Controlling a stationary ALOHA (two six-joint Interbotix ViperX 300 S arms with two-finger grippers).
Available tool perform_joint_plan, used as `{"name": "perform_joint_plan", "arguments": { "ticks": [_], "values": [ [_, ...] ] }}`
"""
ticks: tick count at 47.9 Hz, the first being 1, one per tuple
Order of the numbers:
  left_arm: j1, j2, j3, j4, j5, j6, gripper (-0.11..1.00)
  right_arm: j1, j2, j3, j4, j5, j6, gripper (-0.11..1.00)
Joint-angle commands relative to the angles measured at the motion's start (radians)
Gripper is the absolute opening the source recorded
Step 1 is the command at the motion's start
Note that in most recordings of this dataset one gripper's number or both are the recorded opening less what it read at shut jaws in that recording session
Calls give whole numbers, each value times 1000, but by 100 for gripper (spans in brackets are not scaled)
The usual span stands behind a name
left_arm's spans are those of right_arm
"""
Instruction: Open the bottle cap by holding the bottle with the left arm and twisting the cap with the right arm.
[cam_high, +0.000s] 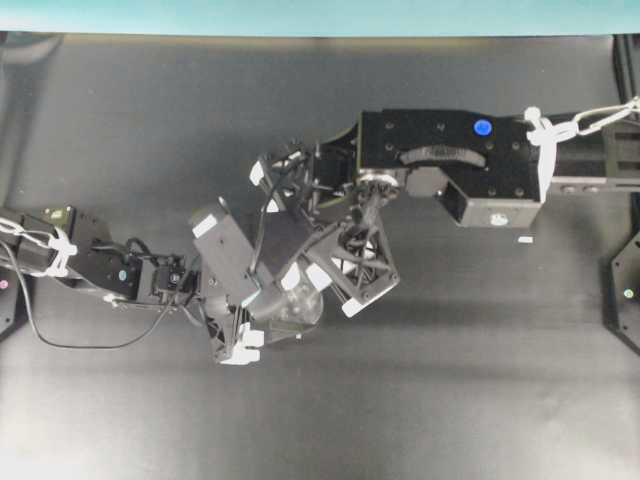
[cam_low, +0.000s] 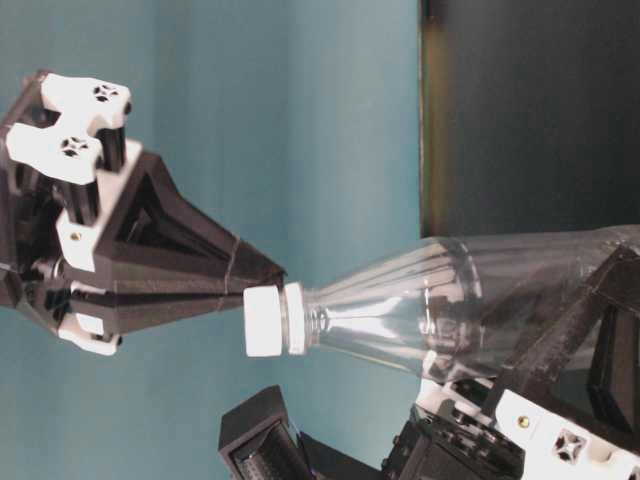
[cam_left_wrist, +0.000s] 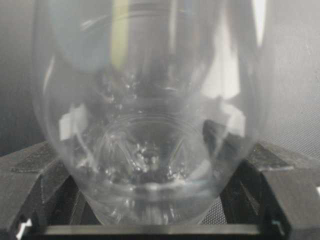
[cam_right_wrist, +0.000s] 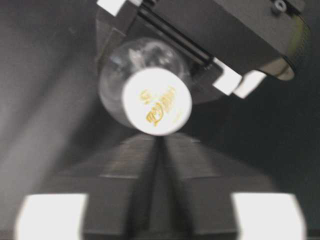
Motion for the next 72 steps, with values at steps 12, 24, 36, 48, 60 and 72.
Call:
{"name": "perform_joint_plan", "arguments": {
  "ticks": [12, 24, 36, 48, 60, 72],
  "values": [
    [-3, 0, -5, 5, -5, -3, 80, -20, -44, 40, 3, 8, 153, 2],
    [-2, 0, -5, 5, -5, -3, 80, -20, -77, 35, 11, 49, 525, 49],
    [-5, 0, -3, 5, -5, -6, 80, 0, -38, -81, 15, 163, 919, 85],
    [-6, 0, -12, 5, 15, -8, 80, 32, 40, -236, 21, 173, 1249, 84],
    [-9, 3, -28, 3, 94, -8, 80, 51, 74, -261, -12, 235, 1365, 84],
    [-9, 3, -29, 5, 98, -6, 80, 51, 97, -261, -63, 276, 1373, 83]
  ]
}}
